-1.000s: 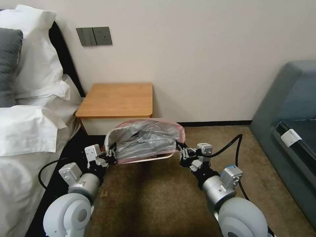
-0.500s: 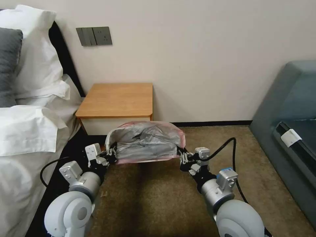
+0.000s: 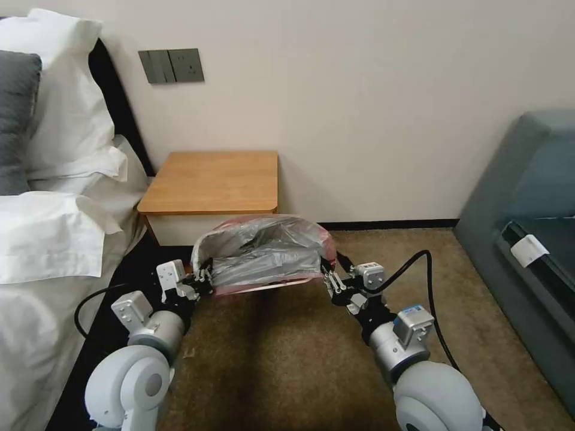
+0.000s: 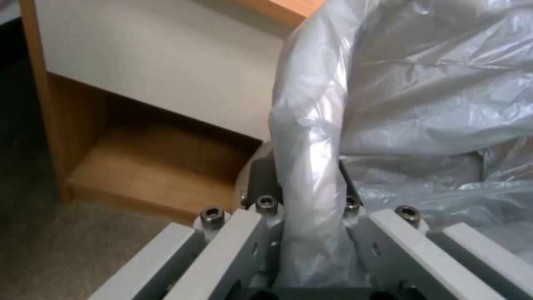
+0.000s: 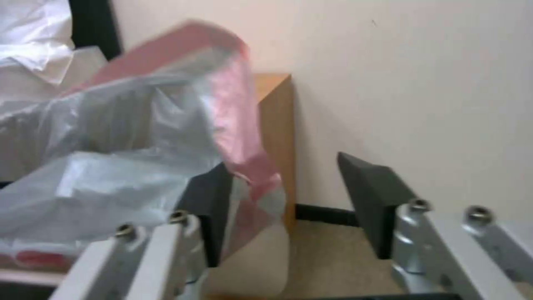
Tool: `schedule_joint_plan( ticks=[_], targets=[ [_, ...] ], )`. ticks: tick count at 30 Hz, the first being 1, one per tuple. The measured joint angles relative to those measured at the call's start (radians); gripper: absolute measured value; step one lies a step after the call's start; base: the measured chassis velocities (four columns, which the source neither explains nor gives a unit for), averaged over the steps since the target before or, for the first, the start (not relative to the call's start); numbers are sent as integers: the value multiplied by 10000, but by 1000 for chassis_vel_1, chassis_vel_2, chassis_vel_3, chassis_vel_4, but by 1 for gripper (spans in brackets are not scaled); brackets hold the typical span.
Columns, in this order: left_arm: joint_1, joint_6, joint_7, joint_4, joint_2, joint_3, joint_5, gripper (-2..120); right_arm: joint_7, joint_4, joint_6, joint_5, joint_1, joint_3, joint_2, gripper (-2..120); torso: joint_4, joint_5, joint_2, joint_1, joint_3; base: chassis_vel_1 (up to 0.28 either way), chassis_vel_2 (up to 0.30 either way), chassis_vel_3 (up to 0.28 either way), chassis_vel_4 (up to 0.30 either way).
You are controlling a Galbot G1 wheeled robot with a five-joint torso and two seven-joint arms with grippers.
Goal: Pick up the garbage bag from the table and place it over the trash can.
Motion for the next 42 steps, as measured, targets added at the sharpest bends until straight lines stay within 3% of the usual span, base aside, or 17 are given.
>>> schedule_joint_plan(
  ticks=[6,12,25,30,42],
  targets=[
    [-44,20,-36,167,66,1,294,3,-431,492,-491,107,-236,53,-142,78,-1,0,0,0,0,0,0,0,0],
    [194,-45,104,231,82,132,683,3,-742,476,-226,486,-50,54,-182,97,-1,-1,0,-1,0,0,0,0,0],
    [802,-331,407,-25,62,277,1363,3,-880,-758,-31,2409,1143,174,-597,100,0,0,0,0,0,0,0,0,0],
    [909,-445,468,-37,38,275,1491,3,-760,-941,-110,3159,1307,160,-448,84,0,0,0,0,0,0,0,0,0],
    [1070,-553,618,-170,39,299,1668,3,-684,-1272,-100,3151,1508,128,-437,41,0,0,0,0,0,0,0,0,0]
  ],
)
